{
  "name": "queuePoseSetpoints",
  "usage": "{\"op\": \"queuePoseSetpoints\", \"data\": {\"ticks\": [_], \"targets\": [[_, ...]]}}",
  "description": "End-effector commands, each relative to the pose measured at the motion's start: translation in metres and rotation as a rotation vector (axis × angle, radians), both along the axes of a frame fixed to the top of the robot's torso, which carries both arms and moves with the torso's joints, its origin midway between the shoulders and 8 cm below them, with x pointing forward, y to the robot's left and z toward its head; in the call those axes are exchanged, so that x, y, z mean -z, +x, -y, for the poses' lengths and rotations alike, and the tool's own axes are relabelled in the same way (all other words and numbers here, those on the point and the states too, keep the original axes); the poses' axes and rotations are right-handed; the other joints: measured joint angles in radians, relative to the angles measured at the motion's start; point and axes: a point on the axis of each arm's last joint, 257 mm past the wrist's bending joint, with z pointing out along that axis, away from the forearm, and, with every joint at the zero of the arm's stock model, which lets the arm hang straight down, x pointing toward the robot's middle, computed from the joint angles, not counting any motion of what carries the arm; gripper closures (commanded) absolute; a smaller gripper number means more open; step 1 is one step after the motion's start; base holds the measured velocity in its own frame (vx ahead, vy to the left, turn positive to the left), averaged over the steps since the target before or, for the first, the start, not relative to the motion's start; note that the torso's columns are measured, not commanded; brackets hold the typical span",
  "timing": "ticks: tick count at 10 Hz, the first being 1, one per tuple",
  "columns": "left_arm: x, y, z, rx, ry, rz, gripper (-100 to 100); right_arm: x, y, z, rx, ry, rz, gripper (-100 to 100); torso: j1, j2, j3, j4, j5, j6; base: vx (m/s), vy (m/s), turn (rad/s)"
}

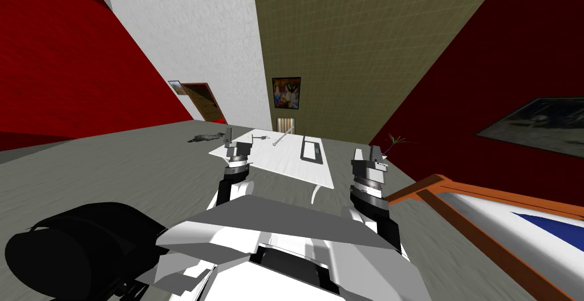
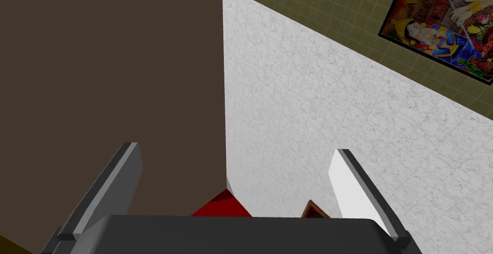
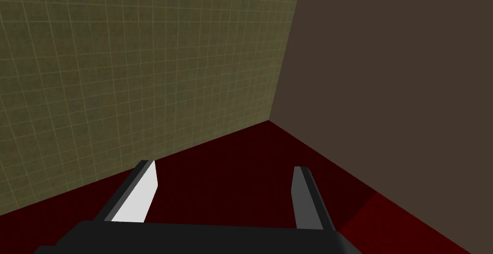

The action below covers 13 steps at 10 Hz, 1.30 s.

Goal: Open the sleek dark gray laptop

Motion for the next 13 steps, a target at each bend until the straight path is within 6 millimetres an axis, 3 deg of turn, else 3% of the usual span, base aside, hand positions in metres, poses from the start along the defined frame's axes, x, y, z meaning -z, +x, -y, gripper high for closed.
{"op": "queuePoseSetpoints", "data": {"ticks": [1,9,10,13], "targets": [[0.000,0.000,0.000,0.000,0.000,0.000,0,0.000,0.000,0.000,0.000,0.000,0.000,0,0.000,0.040,-0.082,0.041,0.000,0.000,0.000,0.000,0.000],[0.000,0.000,0.000,0.000,0.000,0.000,0,0.000,0.000,0.000,0.000,0.000,0.000,0,0.000,0.618,-1.234,0.617,0.000,0.000,0.000,0.000,0.000],[0.000,0.000,0.000,0.000,0.000,0.000,0,0.004,0.003,-0.003,-0.009,-0.040,-0.019,-100,0.000,0.691,-1.382,0.691,0.000,0.000,0.006,0.015,0.029],[0.000,0.000,0.000,0.000,0.000,0.000,0,0.018,0.012,-0.007,-0.013,-0.143,-0.083,-100,0.001,0.737,-1.475,0.737,0.000,0.000,0.002,0.041,0.049]]}}
